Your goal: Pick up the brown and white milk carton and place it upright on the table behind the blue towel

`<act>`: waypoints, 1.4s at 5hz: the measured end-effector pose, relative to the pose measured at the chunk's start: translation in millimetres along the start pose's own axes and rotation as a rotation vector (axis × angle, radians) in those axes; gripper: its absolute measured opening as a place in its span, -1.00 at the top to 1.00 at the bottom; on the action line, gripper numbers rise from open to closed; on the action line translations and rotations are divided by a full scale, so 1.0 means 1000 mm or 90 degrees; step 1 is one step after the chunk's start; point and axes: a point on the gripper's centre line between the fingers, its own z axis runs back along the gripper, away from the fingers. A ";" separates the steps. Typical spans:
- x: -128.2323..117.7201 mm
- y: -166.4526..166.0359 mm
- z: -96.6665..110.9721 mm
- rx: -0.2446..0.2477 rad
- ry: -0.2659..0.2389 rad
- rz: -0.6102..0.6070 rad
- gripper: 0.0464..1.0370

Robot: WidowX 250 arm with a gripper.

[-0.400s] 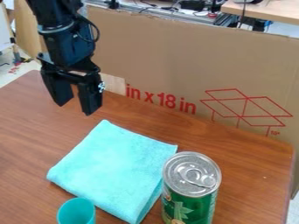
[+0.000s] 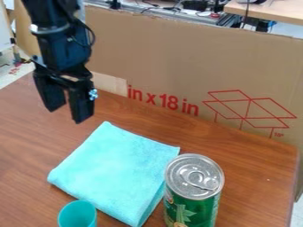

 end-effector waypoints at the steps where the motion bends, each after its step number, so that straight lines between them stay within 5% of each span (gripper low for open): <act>1: -0.017 0.018 0.009 0.028 0.020 -0.006 -0.93; 3: -0.044 0.050 0.019 0.083 0.040 0.022 -0.93; 5: -0.065 0.075 0.017 0.089 0.070 0.042 -0.93; 6: -0.072 0.086 0.010 0.068 0.095 0.011 -0.93; 7: -0.072 0.095 0.008 0.075 0.079 -0.016 -0.93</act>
